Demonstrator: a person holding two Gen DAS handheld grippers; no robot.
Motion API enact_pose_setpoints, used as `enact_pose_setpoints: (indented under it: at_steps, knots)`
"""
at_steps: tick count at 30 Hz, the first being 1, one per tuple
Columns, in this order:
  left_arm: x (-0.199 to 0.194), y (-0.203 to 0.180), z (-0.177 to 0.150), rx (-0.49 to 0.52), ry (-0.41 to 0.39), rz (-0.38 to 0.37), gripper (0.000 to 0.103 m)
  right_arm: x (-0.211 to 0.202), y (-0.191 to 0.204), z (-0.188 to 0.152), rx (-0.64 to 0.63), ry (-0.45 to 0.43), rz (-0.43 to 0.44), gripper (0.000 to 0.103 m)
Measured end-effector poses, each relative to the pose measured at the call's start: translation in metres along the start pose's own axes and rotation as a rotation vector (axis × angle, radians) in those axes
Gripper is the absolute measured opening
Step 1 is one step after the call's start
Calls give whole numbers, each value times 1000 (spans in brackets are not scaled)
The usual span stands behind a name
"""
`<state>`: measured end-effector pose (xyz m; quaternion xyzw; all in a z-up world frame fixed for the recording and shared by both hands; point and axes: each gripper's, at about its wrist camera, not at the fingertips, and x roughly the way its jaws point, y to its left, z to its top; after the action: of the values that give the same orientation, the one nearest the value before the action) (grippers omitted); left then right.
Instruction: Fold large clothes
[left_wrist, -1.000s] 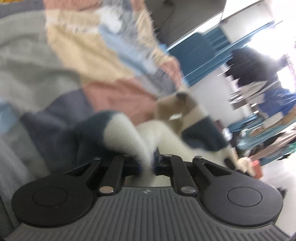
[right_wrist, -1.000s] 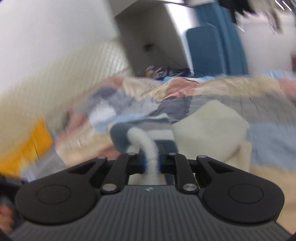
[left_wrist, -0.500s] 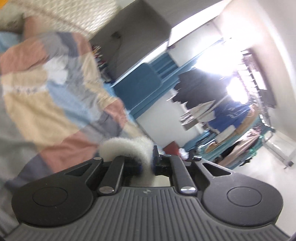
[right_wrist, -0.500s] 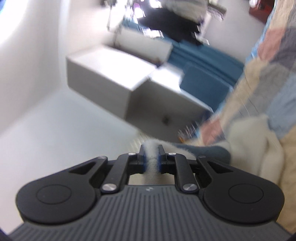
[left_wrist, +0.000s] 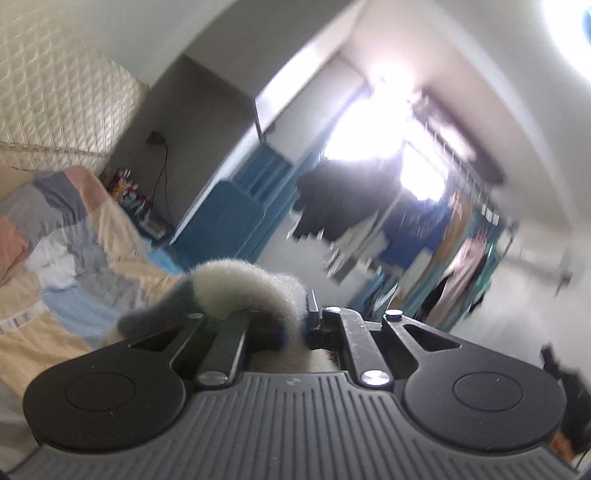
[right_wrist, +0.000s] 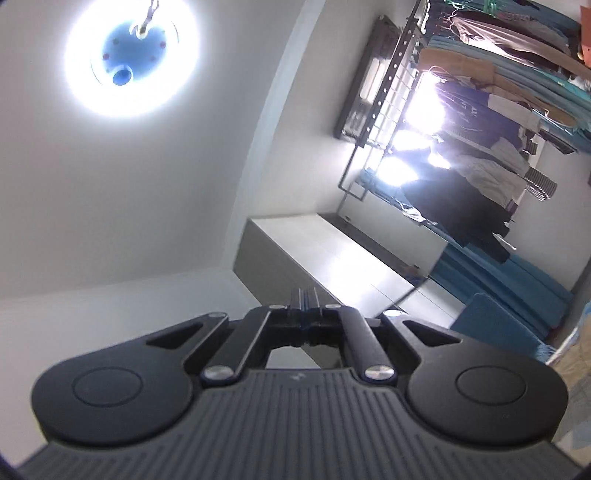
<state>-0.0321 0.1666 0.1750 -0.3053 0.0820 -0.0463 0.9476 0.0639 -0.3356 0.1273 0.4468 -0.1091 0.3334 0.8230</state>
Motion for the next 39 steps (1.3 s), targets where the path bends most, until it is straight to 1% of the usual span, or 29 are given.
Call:
enact_pose_setpoints:
  at_steps: [2, 3, 5, 9, 10, 12, 14, 15, 16, 17, 19, 20, 21, 23, 24, 25, 27, 28, 29, 30, 32, 33, 34, 35, 36, 37, 38, 39]
  knots:
    - [4, 10, -18, 26, 29, 30, 10, -4, 1, -13, -69, 81, -68, 4]
    - [1, 14, -26, 46, 32, 46, 10, -6, -5, -24, -90, 141, -119, 6]
    - [-4, 35, -45, 68, 43, 75, 10, -6, -25, -51, -122, 309, -234, 6]
    - [-21, 74, -64, 64, 57, 127, 10, -11, -70, -127, -251, 657, -470, 7]
    - [-26, 87, -66, 57, 57, 138, 10, -14, -83, -147, -246, 737, -509, 7]
    - [-34, 106, -66, 41, 58, 161, 10, -19, -105, -184, -191, 866, -565, 8]
    - [-42, 123, -65, 25, 64, 173, 10, -20, -122, -219, -145, 974, -603, 22]
    - [-44, 129, -65, 23, 69, 177, 10, -20, -129, -233, -127, 1016, -609, 40]
    - [-47, 132, -63, 24, 71, 183, 10, -19, -136, -245, -112, 1043, -614, 56]
    - [-48, 135, -62, 26, 73, 190, 10, -18, -137, -256, -107, 1058, -623, 58]
    - [-50, 141, -63, 28, 78, 203, 10, -14, -137, -275, -102, 1099, -620, 58]
    - [-49, 140, -62, 28, 80, 209, 10, -19, -126, -285, -92, 1117, -607, 58]
    - [-50, 144, -63, 30, 83, 214, 10, -17, -123, -293, -89, 1140, -596, 58]
    - [-46, 142, -61, 30, 86, 223, 10, -23, -102, -306, -123, 1201, -609, 63]
    - [-46, 145, -62, 29, 88, 227, 10, -27, -97, -312, -142, 1218, -644, 67]
    - [-44, 143, -61, 29, 89, 230, 10, -31, -96, -316, -146, 1220, -683, 77]
    - [-42, 145, -63, 28, 91, 235, 10, -45, -99, -324, -115, 1214, -774, 84]
    - [-39, 143, -62, 26, 91, 236, 10, -51, -103, -328, -68, 1218, -805, 84]
    - [-38, 144, -63, 22, 88, 236, 10, -56, -108, -333, 3, 1227, -810, 84]
    - [-37, 145, -63, 19, 86, 235, 10, -64, -111, -337, 83, 1238, -792, 84]
    - [-34, 148, -64, 11, 82, 245, 10, -68, -118, -352, 227, 1247, -721, 83]
    - [-33, 150, -63, 3, 82, 247, 10, -69, -119, -360, 271, 1253, -693, 84]
    - [-33, 152, -63, -1, 82, 249, 10, -69, -120, -368, 300, 1259, -661, 82]
    - [-32, 152, -63, 0, 80, 253, 10, -69, -121, -373, 322, 1255, -643, 75]
    - [-32, 154, -62, 1, 79, 259, 10, -69, -120, -375, 331, 1237, -644, 51]
    - [-32, 154, -61, -3, 77, 265, 10, -68, -120, -372, 331, 1213, -644, 23]
    - [-33, 156, -60, -12, 78, 267, 10, -67, -119, -366, 336, 1173, -631, 18]
    - [-34, 157, -59, -23, 75, 269, 10, -66, -118, -355, 348, 1117, -607, 16]
